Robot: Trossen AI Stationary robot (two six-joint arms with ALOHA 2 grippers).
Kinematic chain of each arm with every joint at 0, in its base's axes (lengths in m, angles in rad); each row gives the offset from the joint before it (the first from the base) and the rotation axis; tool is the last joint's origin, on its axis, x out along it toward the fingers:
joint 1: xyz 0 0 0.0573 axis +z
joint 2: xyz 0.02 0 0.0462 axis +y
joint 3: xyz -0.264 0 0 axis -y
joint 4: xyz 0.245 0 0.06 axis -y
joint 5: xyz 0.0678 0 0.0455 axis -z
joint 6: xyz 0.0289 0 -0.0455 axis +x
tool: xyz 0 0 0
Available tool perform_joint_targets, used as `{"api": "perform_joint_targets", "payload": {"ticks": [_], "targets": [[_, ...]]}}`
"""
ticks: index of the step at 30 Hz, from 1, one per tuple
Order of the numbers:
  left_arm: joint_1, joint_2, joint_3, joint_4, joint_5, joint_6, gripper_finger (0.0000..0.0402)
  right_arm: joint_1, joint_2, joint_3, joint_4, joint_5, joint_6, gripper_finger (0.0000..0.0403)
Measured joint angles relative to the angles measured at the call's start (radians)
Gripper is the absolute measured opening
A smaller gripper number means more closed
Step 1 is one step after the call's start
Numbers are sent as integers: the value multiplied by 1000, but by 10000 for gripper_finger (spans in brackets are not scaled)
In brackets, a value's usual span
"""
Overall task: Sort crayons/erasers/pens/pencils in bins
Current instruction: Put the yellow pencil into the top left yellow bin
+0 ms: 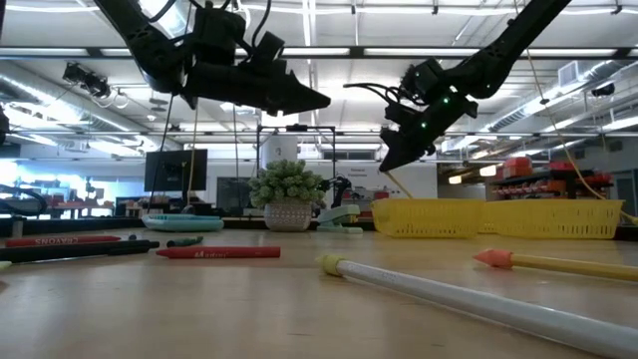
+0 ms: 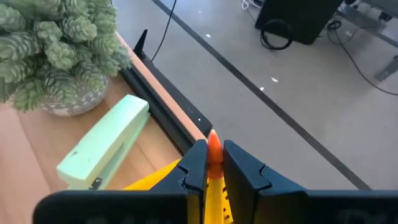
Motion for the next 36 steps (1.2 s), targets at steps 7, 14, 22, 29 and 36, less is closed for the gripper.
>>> {"api": "perform_joint_targets", "payload": {"ticks": [7,14,22,29,36], "targets": [[0,0,0,-7,0,0,112,0,0,0,-30,0,-22,47],[-2,0,0,-20,0,-1,117,-5,0,0,-29,-3,-27,47],[-2,0,0,-22,0,-5,111,-5,0,0,-25,-41,-72,47],[-2,0,0,-20,0,-8,116,-4,0,0,-25,-41,-71,63],[-2,0,0,-21,0,-8,110,-4,0,0,-25,-40,-71,91]]}}
